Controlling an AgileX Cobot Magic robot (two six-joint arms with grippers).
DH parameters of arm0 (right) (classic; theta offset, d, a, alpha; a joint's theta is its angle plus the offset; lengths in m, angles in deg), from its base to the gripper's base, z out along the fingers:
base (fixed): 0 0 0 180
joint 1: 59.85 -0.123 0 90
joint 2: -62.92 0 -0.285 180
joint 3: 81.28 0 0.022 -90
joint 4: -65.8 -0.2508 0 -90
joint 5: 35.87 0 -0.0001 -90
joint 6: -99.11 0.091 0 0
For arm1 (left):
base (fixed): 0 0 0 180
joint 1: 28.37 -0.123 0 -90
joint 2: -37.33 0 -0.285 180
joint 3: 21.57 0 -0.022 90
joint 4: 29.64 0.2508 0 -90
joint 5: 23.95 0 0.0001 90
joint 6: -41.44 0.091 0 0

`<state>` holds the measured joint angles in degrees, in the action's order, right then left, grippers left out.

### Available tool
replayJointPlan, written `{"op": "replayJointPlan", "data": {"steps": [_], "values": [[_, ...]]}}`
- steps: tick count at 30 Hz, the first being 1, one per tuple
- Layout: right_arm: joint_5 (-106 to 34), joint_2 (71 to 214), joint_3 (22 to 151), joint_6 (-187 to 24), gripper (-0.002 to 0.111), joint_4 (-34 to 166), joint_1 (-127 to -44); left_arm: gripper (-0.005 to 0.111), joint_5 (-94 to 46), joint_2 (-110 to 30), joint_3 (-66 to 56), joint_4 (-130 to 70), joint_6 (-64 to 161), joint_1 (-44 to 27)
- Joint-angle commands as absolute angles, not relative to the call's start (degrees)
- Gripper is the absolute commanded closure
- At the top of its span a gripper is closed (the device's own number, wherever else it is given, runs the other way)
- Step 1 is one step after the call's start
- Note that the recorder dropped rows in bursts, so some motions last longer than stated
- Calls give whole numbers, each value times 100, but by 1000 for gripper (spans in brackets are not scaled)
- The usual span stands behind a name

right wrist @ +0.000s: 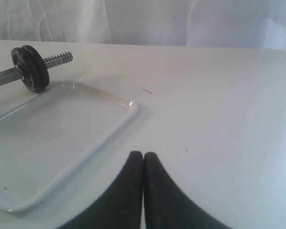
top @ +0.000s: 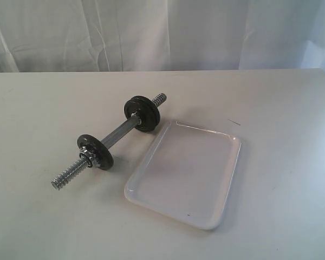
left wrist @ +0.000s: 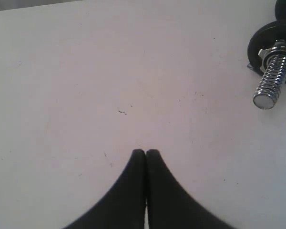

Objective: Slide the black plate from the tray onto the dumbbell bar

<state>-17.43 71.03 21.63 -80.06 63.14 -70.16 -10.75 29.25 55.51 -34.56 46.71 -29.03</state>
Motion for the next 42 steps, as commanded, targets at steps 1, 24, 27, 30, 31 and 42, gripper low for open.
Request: {"op": "replayJointPlan", "data": {"steps": [1,24,27,30,31,42], "values": [[-1794,7071,2150,-7955,108,6346,-6947,107,-1063,2954,5565,-3490,4689,-2878],[-1794,7071,2150,-7958,108,6332,-6641,107,-1077,2954,5565,-3490,4689,-2901],[-1794,7071,2150,-7958,108,6332,-6641,107,-1088,2954,5565,-3490,4689,-2901],[-1794,7071,2150,-7958,108,6332,-6641,107,-1214,2954,5565,-3490,4689,-2901],[-1794,7071,2150,-7958,108,6332,-6641,107,-1214,2954,5565,-3490,4689,-2901],[-1794,7071,2150,-7958,108,6332,-6641,107,-1214,2954,5565,-3490,4689,-2901]]}}
